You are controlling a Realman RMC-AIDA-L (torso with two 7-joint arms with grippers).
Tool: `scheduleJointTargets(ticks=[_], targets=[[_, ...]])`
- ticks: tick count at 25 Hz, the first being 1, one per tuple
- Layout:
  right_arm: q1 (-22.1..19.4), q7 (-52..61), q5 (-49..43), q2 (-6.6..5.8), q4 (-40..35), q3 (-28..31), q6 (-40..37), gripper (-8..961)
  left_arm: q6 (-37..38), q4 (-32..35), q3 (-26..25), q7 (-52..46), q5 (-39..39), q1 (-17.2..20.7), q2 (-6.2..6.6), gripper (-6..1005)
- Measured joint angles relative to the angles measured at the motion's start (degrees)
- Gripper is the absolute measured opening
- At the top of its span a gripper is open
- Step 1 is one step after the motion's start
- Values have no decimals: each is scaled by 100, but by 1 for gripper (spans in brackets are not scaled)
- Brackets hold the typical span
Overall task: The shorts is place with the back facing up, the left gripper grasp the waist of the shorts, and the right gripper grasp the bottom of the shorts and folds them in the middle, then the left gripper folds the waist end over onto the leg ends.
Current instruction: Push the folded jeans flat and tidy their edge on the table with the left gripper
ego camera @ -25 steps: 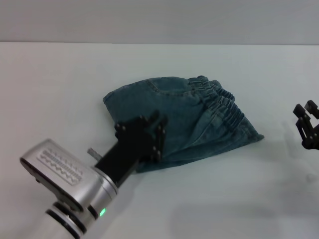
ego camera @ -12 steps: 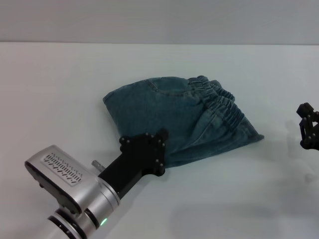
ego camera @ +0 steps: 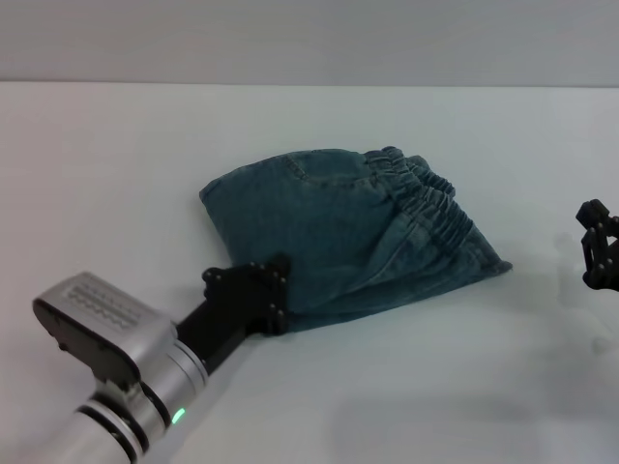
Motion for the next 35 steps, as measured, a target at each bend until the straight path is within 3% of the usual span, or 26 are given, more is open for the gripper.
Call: scheduleJointTargets(ticks=[12, 22, 24, 28, 35], targets=[[-74, 24, 121, 2, 0, -20, 55, 4, -274, 684, -207, -713, 17, -689, 0, 5], [-98, 33, 145, 9, 1, -29, 98, 6, -266, 932, -377, -736, 19, -967, 9, 9], [-98, 37, 147, 10, 1, -30, 99, 7, -153, 873, -401, -713, 12, -918, 13, 10], [-72, 38, 149, 10, -28, -30, 100, 8, 437, 418, -397, -588, 48, -404, 43, 12], [87, 38, 146, 9, -222, -30, 100, 9, 322, 242, -315, -649, 255, -152, 11, 14]])
